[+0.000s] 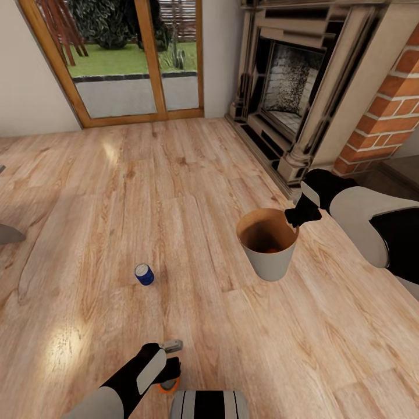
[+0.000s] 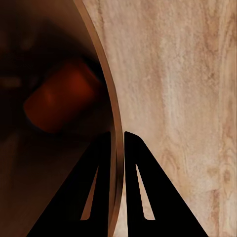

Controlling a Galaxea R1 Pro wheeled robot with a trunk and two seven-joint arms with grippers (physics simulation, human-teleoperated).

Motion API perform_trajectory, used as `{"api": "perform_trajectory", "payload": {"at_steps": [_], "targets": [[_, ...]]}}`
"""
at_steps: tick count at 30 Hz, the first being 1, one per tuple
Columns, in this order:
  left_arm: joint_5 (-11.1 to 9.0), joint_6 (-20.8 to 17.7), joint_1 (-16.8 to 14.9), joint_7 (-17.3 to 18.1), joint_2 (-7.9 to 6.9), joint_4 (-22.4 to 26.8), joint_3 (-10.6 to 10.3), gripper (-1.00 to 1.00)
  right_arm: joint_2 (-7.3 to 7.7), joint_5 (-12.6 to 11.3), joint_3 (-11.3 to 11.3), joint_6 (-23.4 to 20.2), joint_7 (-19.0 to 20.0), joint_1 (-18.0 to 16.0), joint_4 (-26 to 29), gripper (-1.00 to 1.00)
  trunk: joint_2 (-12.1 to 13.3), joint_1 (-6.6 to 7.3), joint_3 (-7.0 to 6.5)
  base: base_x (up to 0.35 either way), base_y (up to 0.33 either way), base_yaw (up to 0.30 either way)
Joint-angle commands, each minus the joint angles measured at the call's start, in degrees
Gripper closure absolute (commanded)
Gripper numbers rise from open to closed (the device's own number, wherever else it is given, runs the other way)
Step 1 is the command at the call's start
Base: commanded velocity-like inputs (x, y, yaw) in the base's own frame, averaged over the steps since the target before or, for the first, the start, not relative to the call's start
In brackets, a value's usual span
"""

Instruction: Put the three can of soda from the living room inside the tash can in the kitchen.

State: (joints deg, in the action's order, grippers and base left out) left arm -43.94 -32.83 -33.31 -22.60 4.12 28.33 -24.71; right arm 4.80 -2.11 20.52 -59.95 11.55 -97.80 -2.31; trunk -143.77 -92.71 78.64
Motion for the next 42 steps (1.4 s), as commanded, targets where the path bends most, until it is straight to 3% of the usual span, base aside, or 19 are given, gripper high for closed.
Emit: {"api": "perform_trajectory", "payload": {"at_steps": [1, 22, 42], "targets": [[0.12, -0.04, 0.0, -0.09, -0.03, 0.05, 0.0, 1.0, 0.01, -0.7, -0.48, -0.05, 0.32, -0.02, 0.01, 1.0, 0.0, 0.01, 0.0, 0.0, 0.0, 0.0], [-0.03, 0.04, 0.0, -0.35, 0.05, 0.04, 0.19, 1.0, 0.03, -0.68, -0.43, -0.05, 0.32, -0.02, -0.04, 1.0, 0.0, 0.01, 0.0, 0.0, 0.0, 0.0], [0.43, -0.04, 0.0, 0.3, -0.05, 0.28, -0.34, 1.0, 0.02, -0.61, -0.3, -0.05, 0.32, -0.02, -0.07, 1.0, 0.26, 0.52, -4.44, 0.0, 0.0, 0.0]]}}
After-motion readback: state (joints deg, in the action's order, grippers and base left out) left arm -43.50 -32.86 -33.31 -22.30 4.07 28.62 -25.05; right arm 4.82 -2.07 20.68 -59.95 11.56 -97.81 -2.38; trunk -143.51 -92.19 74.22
